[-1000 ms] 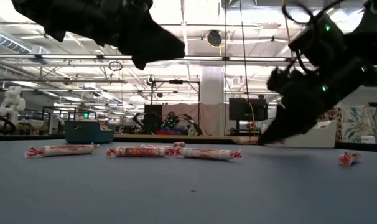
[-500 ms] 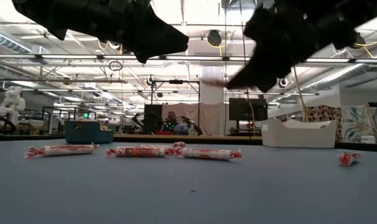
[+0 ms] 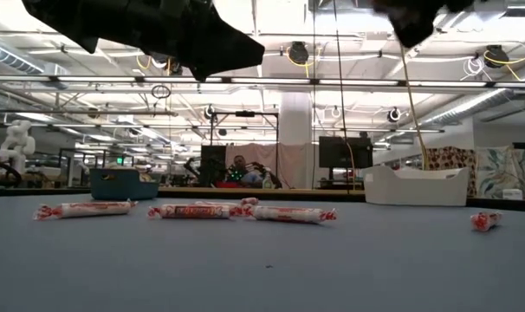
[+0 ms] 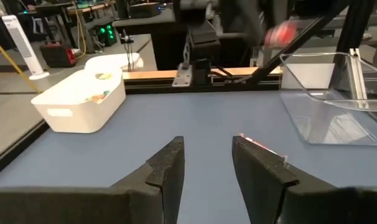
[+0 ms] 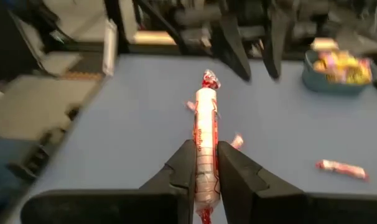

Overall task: Sort candy
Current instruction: Put the white candy into the transparent bin

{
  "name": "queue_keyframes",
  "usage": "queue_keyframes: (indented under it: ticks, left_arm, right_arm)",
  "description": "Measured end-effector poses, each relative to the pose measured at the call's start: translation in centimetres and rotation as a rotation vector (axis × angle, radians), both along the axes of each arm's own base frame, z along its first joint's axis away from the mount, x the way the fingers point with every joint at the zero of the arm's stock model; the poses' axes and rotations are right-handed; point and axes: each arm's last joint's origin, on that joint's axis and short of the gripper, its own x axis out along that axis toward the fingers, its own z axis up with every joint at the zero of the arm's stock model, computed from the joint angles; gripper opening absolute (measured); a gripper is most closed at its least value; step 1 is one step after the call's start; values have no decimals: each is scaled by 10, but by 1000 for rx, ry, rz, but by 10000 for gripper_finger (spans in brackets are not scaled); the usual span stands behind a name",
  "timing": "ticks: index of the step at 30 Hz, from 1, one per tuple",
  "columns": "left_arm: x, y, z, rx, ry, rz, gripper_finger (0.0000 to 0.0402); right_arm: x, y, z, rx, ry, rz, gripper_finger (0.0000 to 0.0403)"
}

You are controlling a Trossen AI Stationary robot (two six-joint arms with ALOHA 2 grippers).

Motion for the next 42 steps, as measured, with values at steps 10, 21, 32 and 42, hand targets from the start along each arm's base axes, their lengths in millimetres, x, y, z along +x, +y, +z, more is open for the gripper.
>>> queue_keyframes:
  ticks: [10,21,32,42]
  left_arm:
    - [0,-1,-1,-25,7,0,141]
    - [-3,-10,-6,-93,52,-15,141]
    - [-4,-15,-5,-92,47,-32,141]
    - [-4,-15,-5,-85,47,-33,141]
  right_arm:
    - [-36,14,26,-84,-127,41,44]
    - [-37,18,25,-185,-136,97,44]
    - [-37,18,25,-524,-163,209,44]
    - [-37,17,25,-749,-182,275,44]
